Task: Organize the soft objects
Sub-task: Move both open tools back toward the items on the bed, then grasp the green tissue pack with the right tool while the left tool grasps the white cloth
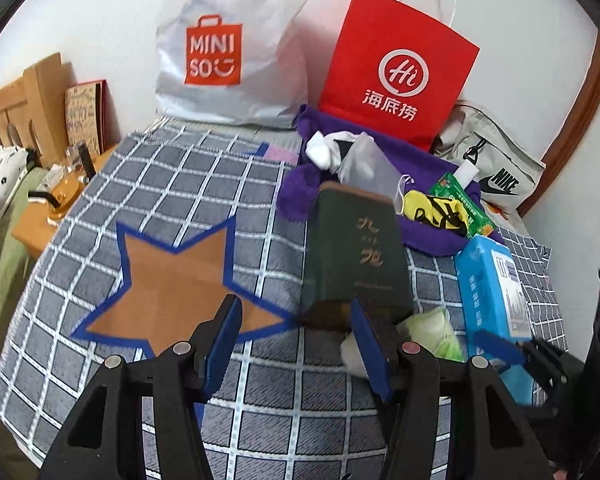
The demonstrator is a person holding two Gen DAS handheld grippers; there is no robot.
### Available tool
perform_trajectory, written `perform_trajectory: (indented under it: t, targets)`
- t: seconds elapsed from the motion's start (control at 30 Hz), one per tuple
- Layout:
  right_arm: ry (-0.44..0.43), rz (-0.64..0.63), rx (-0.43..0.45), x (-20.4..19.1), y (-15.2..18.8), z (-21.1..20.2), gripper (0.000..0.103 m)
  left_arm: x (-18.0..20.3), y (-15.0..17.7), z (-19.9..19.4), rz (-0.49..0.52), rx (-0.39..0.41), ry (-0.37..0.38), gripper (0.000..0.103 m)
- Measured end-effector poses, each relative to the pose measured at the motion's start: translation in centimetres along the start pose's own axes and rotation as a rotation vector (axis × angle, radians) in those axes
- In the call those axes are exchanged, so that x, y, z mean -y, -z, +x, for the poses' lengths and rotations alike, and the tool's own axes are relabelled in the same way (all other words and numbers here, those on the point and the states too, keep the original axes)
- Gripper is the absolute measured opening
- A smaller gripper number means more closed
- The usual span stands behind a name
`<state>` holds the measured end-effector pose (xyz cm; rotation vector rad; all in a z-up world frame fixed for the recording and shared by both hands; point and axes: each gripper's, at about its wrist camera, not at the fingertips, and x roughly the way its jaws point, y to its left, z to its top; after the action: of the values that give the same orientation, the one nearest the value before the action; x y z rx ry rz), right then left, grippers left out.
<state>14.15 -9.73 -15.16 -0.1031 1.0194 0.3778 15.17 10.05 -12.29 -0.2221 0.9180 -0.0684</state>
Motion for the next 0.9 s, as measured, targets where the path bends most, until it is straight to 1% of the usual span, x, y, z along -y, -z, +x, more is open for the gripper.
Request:
perform_trajectory:
  t: [0.1, 0.23, 0.33, 0.47, 0.5, 0.53, 0.57, 0.6, 0.63, 0.7, 0.8, 0.9]
  targets:
    - [0.060, -0.004, -0.013, -0.2, -0.6, 1.0, 0.057, -0.8, 0.8, 0.3, -0.013, -0.006, 0.017, 0.054]
    - [0.087, -0.020, -0.043, -0.8, -1.2, 2.4, 0.057, -1.6, 1.3, 0.7, -0.033, -0.018, 0.031, 0.054]
    - [0.088, -0.027, -0.065, -1.2, -1.4, 3.5, 0.057, -2.2, 1.4, 0.9, -0.048, -0.021, 0.043, 0.054]
    - [0.140, -0.024, -0.103, -1.2, -1.4, 5.2, 0.057, -2.7, 1.6, 1.0, -0.056, -0.022, 0.053, 0.054]
    - [0.145, -0.021, -0.095, -1.1, -1.5, 5.1, 0.052, -2.7, 1.6, 0.9, -0.054, -0.023, 0.054, 0.054]
    - [0.141, -0.011, -0.079, -0.8, -1.5, 4.8, 0.040, -2.7, 1.6, 1.0, -0.051, -0.024, 0.054, 0.054]
    - [0.105, 0.009, -0.071, -0.3, -1.6, 4.4, 0.038, -2.6, 1.7, 1.0, -0.048, -0.025, 0.053, 0.054]
    - [0.080, 0.020, -0.066, -0.1, -1.7, 4.1, 0.029, -2.6, 1.7, 1.0, -0.047, -0.026, 0.052, 0.054]
    - [0.052, 0.033, -0.058, 0.1, -1.8, 3.7, 0.023, -2.6, 1.7, 1.1, -0.048, -0.030, 0.050, 0.054]
    - [0.031, 0.049, -0.031, 0.5, -1.7, 2.6, 0.018, -2.4, 1.8, 1.2, -0.046, -0.034, 0.051, 0.054]
    - [0.020, 0.046, -0.019, 0.7, -1.2, 1.6, 0.016, -1.8, 2.1, 1.3, -0.037, -0.044, 0.048, 0.054]
    - [-0.016, 0.063, 0.000, 0.9, -0.3, 0.3, 0.015, -1.2, 2.5, 1.2, -0.031, -0.054, 0.045, 0.054]
